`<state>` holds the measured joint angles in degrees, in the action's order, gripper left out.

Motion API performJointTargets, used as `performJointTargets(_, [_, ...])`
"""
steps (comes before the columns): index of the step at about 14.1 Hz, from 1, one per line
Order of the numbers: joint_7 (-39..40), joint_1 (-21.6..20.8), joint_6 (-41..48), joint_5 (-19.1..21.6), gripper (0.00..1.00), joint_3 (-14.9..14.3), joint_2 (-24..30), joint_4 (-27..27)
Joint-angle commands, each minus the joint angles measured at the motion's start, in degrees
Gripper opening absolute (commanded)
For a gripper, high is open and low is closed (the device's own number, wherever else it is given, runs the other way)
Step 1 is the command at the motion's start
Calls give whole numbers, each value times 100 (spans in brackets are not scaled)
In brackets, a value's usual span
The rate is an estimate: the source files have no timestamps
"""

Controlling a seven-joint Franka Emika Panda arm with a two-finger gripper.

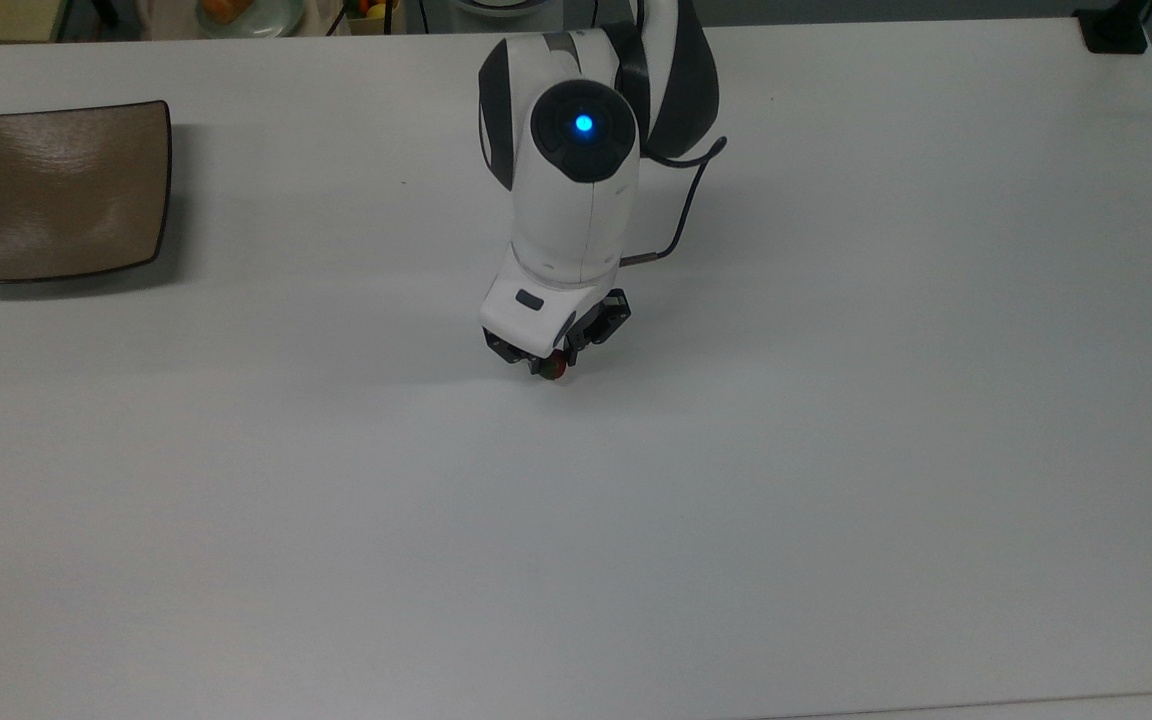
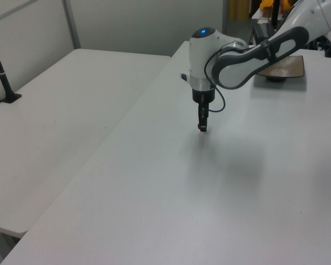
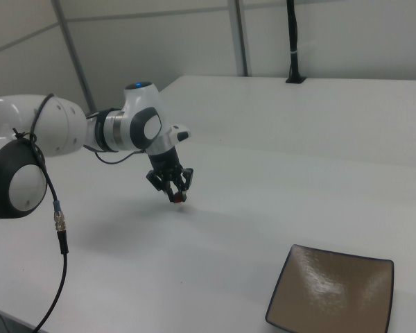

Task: Strawberries on a ceramic plate
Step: 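Lower the gripper around the strawberry and close on it, then lift the held strawberry and carry it toward the brown plate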

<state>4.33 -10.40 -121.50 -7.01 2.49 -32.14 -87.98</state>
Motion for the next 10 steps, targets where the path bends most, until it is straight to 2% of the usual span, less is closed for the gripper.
performJointTargets(1, [42,126,475,85,13,24,646,-176])
performJointTargets(5, [68,319,1109,498,13,-29,1253,-159])
performJointTargets(10, [199,477,1926,709,13,-240,2061,-299])
